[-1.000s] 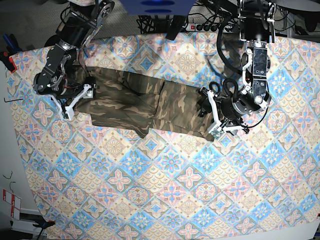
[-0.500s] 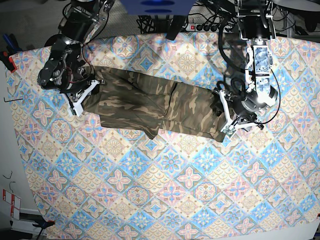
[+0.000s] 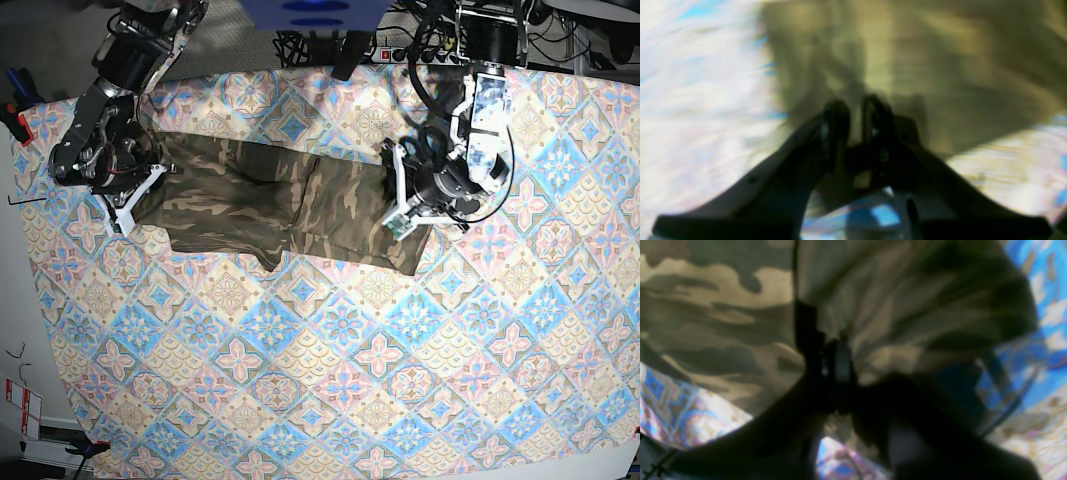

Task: Fold the T-shirt properly
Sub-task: 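Grasp both ends of the folded strip with both grippers, then lift the strip's end with the right gripper and fold it toward the left gripper, then press the folded stack down with both grippers and release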

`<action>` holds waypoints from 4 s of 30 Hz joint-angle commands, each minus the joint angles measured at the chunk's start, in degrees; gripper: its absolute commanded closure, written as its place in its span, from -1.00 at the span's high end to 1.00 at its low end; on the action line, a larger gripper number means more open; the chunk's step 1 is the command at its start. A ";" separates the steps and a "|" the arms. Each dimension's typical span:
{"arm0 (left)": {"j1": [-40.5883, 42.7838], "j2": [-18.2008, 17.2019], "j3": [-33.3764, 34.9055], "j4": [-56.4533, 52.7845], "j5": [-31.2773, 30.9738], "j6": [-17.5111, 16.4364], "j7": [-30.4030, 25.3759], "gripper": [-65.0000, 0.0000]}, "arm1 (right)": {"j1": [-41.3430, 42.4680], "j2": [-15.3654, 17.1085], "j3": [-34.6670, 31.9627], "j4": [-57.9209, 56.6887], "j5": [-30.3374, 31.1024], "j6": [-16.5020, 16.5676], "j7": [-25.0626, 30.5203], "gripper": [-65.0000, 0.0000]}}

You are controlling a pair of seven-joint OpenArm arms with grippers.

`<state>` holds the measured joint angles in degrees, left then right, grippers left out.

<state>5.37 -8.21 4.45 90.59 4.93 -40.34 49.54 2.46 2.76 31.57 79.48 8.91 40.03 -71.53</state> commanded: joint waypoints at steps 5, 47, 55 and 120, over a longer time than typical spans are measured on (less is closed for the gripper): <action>-0.93 3.33 2.63 0.45 -0.14 0.34 -0.53 -0.62 | 3.04 3.26 3.37 1.18 0.19 -0.03 -1.40 -0.91; -3.39 5.00 -5.28 -8.78 -0.23 0.34 -8.00 -0.64 | -0.13 8.80 -39.88 29.75 0.19 -0.03 -7.02 -0.90; -5.32 9.48 -1.50 -8.87 -0.14 0.34 -8.00 -0.64 | 3.65 8.88 -52.80 30.80 0.19 -0.03 -7.11 -0.90; 6.37 2.54 -9.85 9.33 -10.69 0.34 -2.46 -0.93 | 2.86 0.36 -63.79 9.00 -15.28 -0.03 0.89 -0.91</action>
<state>11.99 -5.23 -5.50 98.74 -4.73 -39.66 48.27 4.25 3.62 -32.29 87.42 -6.74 39.88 -71.13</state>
